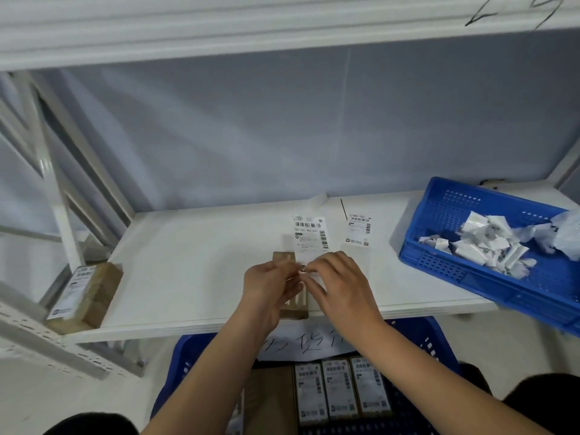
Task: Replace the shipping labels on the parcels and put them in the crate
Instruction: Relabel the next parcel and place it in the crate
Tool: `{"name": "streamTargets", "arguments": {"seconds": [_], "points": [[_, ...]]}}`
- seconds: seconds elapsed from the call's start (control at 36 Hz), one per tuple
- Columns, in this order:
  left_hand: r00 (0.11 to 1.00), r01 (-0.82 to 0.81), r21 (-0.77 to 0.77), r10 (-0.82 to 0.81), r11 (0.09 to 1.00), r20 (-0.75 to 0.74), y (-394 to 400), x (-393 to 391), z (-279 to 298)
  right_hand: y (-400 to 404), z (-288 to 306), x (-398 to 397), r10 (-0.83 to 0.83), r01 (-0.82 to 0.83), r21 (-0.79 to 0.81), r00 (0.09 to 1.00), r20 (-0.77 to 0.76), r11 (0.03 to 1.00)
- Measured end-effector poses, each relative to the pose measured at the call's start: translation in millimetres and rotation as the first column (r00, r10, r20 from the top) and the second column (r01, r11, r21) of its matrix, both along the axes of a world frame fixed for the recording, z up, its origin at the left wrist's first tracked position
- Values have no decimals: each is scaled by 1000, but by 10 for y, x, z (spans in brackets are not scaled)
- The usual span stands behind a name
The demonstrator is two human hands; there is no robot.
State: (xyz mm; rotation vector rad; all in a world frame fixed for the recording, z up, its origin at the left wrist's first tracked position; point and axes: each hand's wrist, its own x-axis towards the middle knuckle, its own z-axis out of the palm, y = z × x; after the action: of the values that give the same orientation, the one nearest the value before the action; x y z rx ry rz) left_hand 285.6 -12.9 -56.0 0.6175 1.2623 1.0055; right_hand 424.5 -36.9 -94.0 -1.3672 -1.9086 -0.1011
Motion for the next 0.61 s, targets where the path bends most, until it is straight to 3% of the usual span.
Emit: {"name": "streamTargets", "arguments": {"seconds": [0.19,0.25,0.31,0.42,0.53,0.61], "points": [[976,-109,168,138,980,-170,-257,-205,5,-246,23,-110,-37,33,-183,999,-16,982],[974,-92,158,121,983,-191,-303,-255,9,-320,29,-89,-59,34,-270,995,-86,962],[973,-46,144,77,988,-218,-342,-292,34,-352,88,-54,-112,10,-378,962,-249,926],[955,106,142,-61,984,-289,-426,-361,84,-287,208,75,-335,-121,-580,715,-613,805],[938,195,83,-161,977,-308,-540,-417,62,-299,258,129,-517,-393,-678,446,-731,621],[957,169,27,-158,985,-244,-572,-399,31,-388,265,150,-585,-522,-638,290,-757,566]]}}
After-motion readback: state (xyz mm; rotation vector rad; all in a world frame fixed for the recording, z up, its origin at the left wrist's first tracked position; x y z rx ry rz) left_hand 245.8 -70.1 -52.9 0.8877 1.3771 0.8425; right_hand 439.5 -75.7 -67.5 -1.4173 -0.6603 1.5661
